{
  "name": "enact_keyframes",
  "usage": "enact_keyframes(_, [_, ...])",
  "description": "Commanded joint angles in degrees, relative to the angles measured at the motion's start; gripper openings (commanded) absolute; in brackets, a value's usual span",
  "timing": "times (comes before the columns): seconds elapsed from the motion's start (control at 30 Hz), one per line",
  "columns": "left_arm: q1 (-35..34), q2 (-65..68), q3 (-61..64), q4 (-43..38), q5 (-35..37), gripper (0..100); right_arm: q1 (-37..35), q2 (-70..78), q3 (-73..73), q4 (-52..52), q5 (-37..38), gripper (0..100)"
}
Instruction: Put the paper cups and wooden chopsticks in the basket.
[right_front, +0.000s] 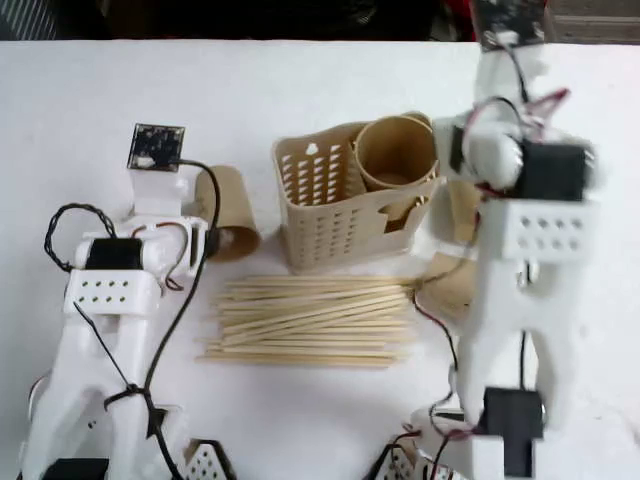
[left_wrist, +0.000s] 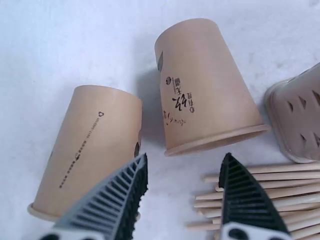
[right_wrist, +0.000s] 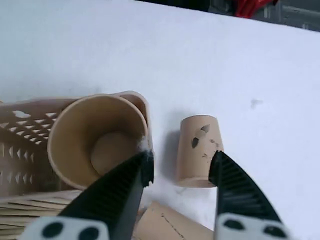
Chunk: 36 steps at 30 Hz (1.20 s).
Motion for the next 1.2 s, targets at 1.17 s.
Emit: enact_keyframes(1.17, [0.75, -1.45, -0.26, -1.32, 0.44, 24, 20.88, -18.59, 66.81, -20.00, 12.40, 23.4])
